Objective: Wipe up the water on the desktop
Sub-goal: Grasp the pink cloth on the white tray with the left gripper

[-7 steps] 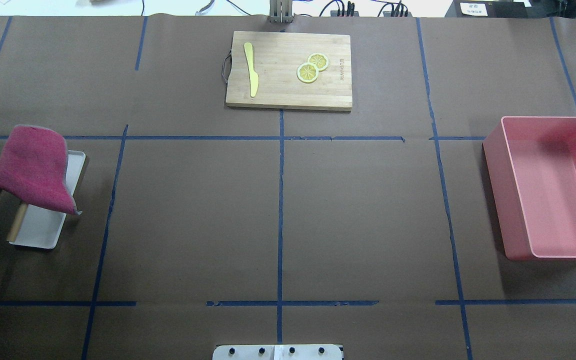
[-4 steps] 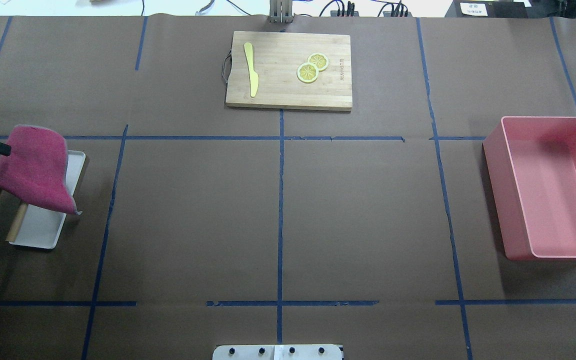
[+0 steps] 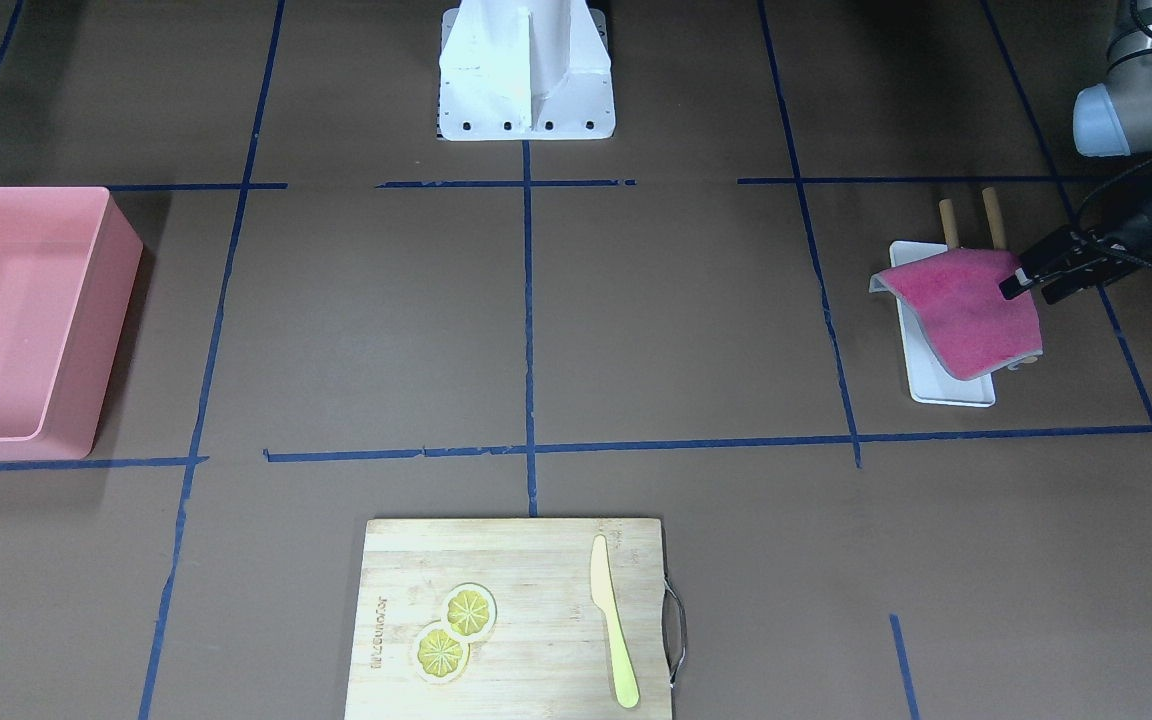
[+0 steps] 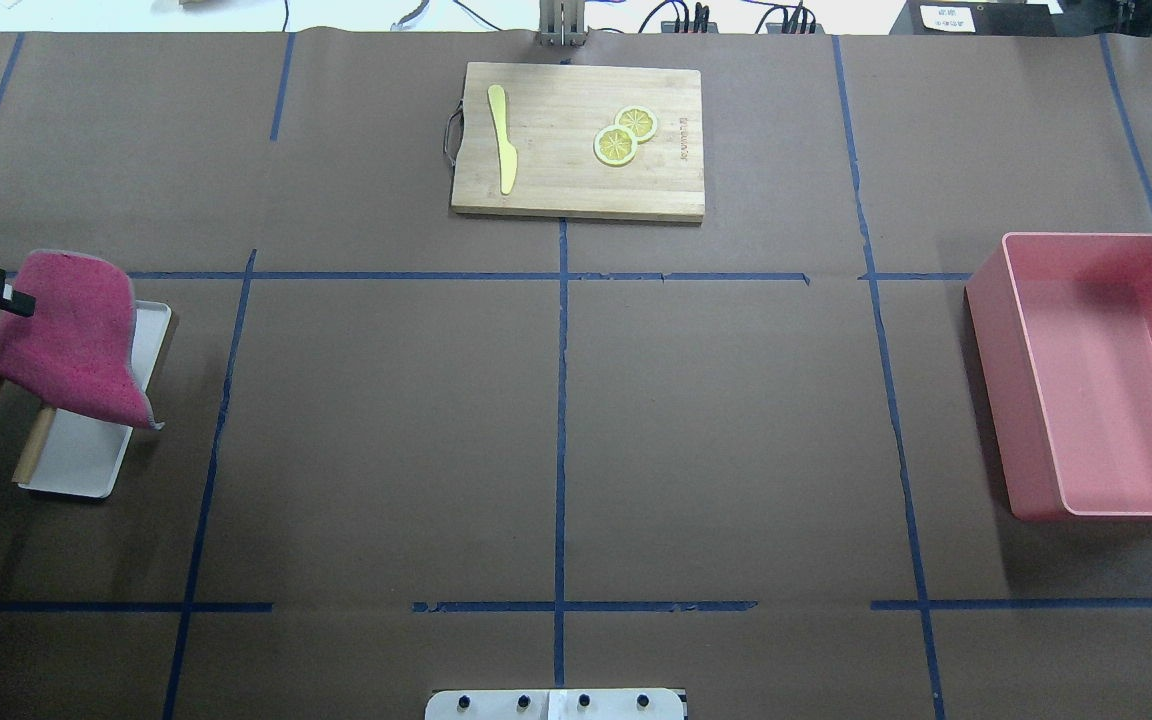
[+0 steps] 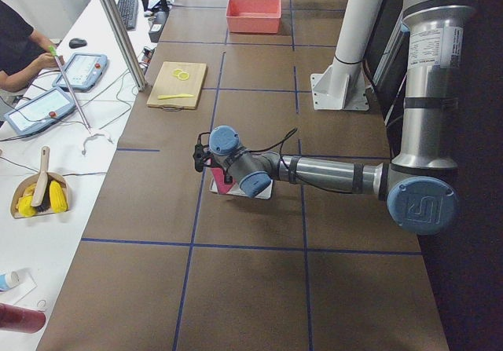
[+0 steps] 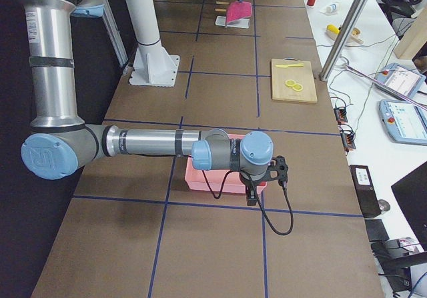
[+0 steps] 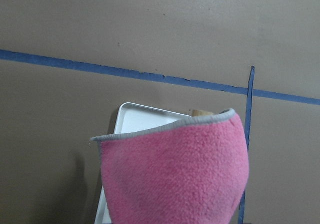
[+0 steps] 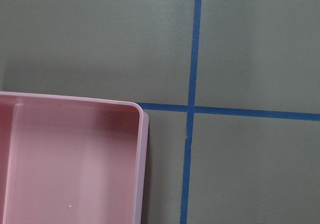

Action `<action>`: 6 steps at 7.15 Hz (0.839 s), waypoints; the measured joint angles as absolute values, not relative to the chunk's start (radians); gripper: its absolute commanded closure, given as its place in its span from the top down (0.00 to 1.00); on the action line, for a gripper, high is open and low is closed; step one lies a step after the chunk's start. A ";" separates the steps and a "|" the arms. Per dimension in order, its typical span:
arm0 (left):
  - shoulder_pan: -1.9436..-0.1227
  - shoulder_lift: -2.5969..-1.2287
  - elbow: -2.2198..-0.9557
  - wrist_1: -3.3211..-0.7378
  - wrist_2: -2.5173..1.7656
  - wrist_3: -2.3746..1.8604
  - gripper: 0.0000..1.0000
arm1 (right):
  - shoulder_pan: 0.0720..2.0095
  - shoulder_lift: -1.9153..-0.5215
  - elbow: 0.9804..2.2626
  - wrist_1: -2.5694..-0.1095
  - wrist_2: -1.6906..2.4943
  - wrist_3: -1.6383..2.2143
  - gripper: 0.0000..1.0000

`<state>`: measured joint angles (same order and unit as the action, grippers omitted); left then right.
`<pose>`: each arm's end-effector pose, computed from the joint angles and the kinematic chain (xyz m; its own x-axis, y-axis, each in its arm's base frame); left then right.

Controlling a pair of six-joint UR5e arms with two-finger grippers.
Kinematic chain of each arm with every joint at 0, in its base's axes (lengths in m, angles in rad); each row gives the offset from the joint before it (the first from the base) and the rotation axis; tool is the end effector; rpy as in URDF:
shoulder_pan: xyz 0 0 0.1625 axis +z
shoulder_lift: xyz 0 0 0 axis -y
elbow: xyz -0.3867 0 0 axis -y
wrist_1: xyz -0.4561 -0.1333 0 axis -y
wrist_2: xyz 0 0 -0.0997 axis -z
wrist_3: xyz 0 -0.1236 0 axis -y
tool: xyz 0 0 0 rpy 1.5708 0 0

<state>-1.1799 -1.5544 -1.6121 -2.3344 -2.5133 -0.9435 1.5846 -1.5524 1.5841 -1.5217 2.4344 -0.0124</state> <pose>0.1869 -0.5410 0.5183 0.4081 -0.0848 -0.9090 0.1053 0.9934 -0.0454 0.0472 -0.5682 0.6067 0.6506 -0.0647 0.7566 -0.0057 0.9959 0.0901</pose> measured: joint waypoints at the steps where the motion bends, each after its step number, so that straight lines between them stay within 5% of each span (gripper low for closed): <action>1: -1.180 -1.554 -1.608 -2.334 -2.516 -0.941 0.57 | 1.585 -1.552 1.584 -1.522 2.434 -0.012 1.00; 6: -1.180 -1.554 -1.600 -2.331 -2.521 -0.940 0.36 | 1.585 -1.551 1.584 -1.522 2.434 -0.012 1.00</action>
